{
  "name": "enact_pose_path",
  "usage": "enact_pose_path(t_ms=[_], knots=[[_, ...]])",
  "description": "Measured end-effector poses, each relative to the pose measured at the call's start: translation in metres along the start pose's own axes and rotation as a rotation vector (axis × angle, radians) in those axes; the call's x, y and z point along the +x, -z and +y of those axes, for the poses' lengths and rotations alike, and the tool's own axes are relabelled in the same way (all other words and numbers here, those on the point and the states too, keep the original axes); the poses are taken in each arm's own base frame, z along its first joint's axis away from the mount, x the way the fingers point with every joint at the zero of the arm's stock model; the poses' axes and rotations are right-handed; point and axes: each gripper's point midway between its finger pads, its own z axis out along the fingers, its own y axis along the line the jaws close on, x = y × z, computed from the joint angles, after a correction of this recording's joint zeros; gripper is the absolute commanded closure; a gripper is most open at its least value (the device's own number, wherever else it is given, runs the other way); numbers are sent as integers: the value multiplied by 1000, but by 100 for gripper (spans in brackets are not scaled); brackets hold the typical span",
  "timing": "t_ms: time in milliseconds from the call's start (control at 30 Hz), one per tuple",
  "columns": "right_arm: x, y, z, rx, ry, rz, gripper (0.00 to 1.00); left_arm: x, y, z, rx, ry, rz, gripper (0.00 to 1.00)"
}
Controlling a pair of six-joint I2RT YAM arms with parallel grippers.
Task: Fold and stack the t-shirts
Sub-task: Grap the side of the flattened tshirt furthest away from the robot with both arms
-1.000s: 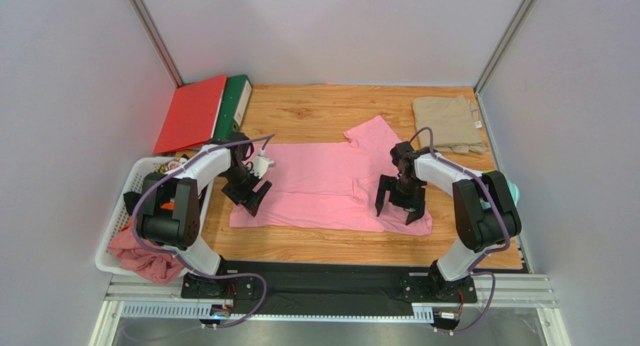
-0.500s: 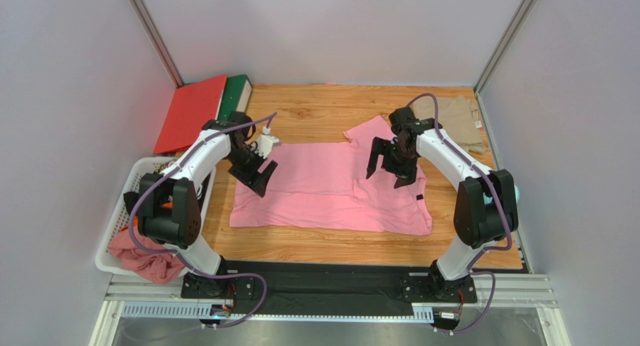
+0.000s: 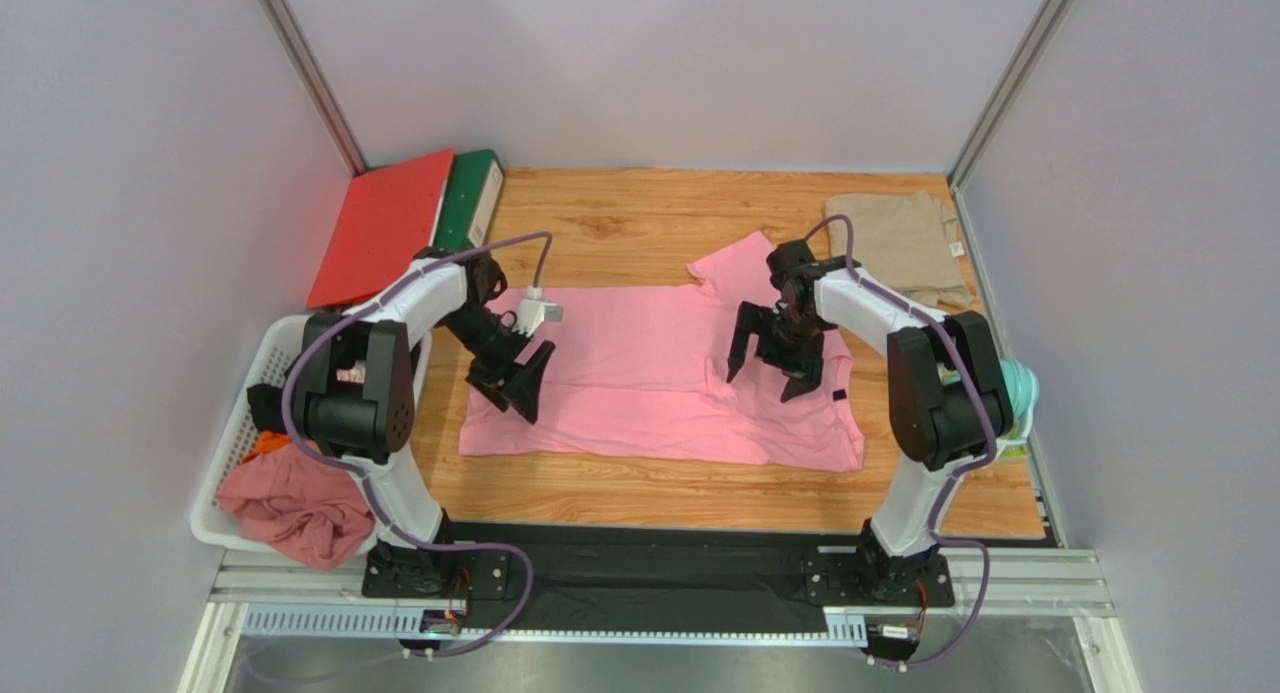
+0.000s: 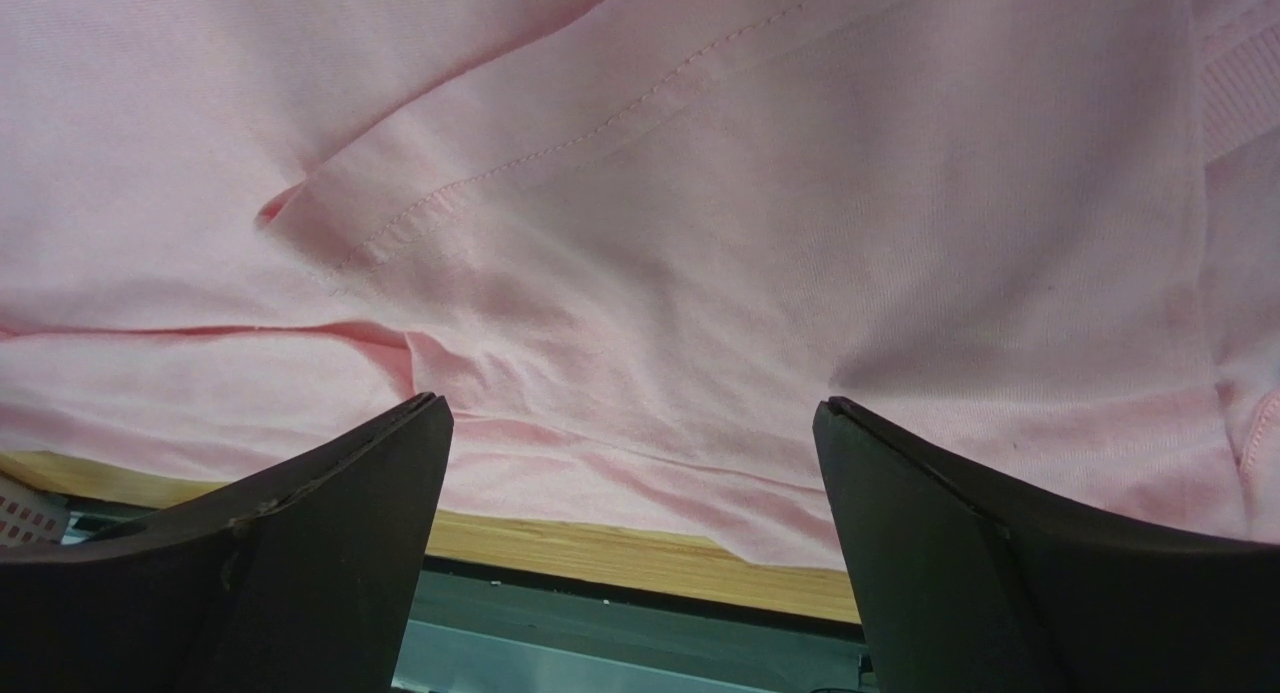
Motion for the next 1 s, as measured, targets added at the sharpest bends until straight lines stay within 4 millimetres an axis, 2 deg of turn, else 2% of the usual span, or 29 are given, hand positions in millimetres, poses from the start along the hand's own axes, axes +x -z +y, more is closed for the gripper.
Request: enact_pose_path(t_ms=[233, 400, 600, 1000], knots=[[1, -16, -4, 11, -9, 20, 0, 4, -7, 12, 8, 41, 28, 14], [1, -17, -3, 5, -19, 20, 0, 4, -13, 20, -5, 46, 45, 14], [3, -17, -3, -8, -24, 17, 0, 6, -19, 38, -52, 54, 72, 15], [10, -18, 2, -59, -46, 24, 0, 7, -14, 59, -158, 70, 92, 16]])
